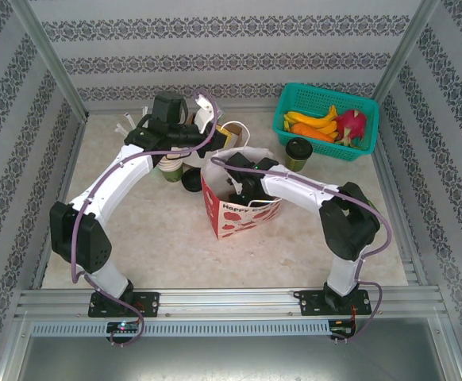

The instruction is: Pack the takeout coffee

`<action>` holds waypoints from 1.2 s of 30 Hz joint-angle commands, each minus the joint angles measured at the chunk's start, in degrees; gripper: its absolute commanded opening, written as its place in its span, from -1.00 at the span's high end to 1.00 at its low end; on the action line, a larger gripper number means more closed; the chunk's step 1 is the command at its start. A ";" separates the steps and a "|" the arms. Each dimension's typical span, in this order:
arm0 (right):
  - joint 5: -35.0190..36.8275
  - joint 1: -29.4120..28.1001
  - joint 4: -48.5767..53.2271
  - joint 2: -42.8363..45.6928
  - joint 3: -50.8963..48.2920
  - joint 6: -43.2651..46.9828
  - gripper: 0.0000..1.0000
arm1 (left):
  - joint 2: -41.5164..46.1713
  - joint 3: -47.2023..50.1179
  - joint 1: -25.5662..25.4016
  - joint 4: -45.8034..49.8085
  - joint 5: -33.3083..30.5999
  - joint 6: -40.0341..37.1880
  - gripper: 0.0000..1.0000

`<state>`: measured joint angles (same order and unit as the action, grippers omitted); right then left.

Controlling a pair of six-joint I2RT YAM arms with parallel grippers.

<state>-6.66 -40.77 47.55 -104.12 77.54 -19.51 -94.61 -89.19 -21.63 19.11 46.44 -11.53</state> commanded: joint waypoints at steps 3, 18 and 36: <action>-0.35 -0.17 2.52 -0.90 -1.25 1.36 0.96 | -0.97 -2.71 0.54 2.80 1.22 0.15 1.00; 2.00 -1.00 0.58 -6.72 -3.25 0.61 1.00 | -2.93 -5.36 0.58 5.38 2.65 1.29 1.00; 4.51 -2.57 -2.36 -4.58 -0.23 -3.21 0.86 | -3.99 -7.14 0.56 8.78 4.35 1.42 1.00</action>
<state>-3.64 -42.50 46.78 -107.31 76.88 -22.22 -97.82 -95.04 -21.63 26.11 49.32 -10.09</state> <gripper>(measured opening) 0.064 0.059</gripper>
